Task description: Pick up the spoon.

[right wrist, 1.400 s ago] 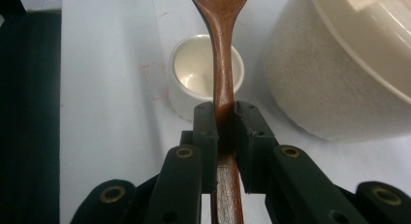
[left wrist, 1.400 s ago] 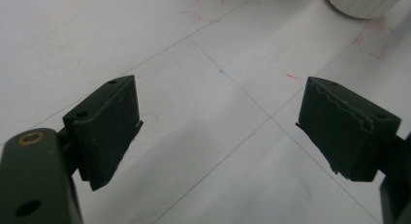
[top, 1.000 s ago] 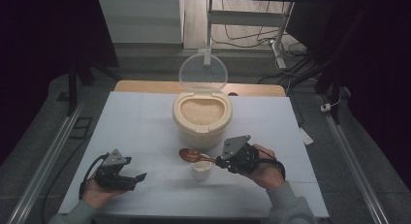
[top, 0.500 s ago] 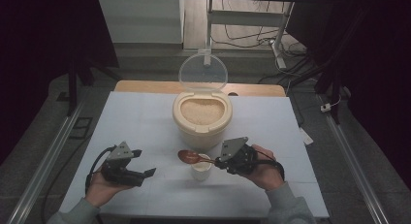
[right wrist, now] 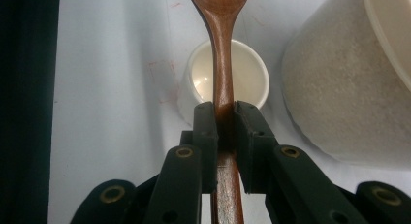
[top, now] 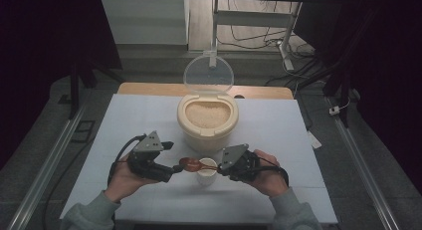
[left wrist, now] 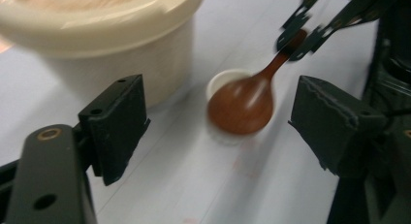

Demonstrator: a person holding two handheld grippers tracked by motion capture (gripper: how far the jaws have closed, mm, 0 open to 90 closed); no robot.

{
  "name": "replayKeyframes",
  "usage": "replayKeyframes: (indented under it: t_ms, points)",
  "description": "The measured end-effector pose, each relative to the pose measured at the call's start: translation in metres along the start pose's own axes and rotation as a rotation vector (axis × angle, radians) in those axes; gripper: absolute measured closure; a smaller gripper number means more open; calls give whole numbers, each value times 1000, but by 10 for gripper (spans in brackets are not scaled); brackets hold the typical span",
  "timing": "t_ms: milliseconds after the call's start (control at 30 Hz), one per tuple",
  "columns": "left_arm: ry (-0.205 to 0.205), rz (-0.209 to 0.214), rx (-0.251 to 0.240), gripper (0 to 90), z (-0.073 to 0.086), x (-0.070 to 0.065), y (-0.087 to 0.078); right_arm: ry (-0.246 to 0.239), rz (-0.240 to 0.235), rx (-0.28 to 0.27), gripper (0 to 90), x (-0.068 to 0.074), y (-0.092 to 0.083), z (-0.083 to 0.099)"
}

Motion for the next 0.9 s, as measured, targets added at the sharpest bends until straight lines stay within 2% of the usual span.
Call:
replayKeyframes:
  t_ms: [267, 400, 433, 467, 533, 600, 633, 667, 733, 900]
  points:
    - [51, 77, 88, 237, -11, -10, 21, -38, -4, 9, 797, 5, 6, -7]
    - [108, 98, 161, 280, -12, -17, 34, -50, -3, 7, 798, 9, 8, -10]
    - [141, 112, 204, 292, -11, -20, 41, -56, -2, 9, 797, 9, 9, -11]
    - [141, 112, 204, 306, -11, -20, 41, -59, -4, 11, 797, 10, 9, -12]
    - [171, 128, 255, 341, -8, -22, 49, -70, -5, 7, 797, 11, 9, -13]
    - [180, 134, 265, 367, -8, -22, 51, -80, -12, 10, 797, 13, 10, -14]
    - [184, 140, 270, 381, -8, -23, 53, -81, -5, -7, 797, 14, 11, -15]
    - [197, 152, 283, 394, -7, -24, 55, -89, -16, 10, 797, 14, 11, -15]
    - [200, 159, 291, 430, -7, -24, 56, -101, -18, 7, 797, 16, 12, -17]
    - [225, 200, 326, 536, -5, -26, 60, -141, -9, 30, 797, 22, 12, -23]
Point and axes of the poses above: each handheld gripper's, and its own axes: y roughly forward along the jaws, z roughly out of its underside, x roughly to its left, the point moved 4 cm from there along y, roughly forward along the jaws, and after that the axes turned 2 degrees about -y, right-handed, at the moved point
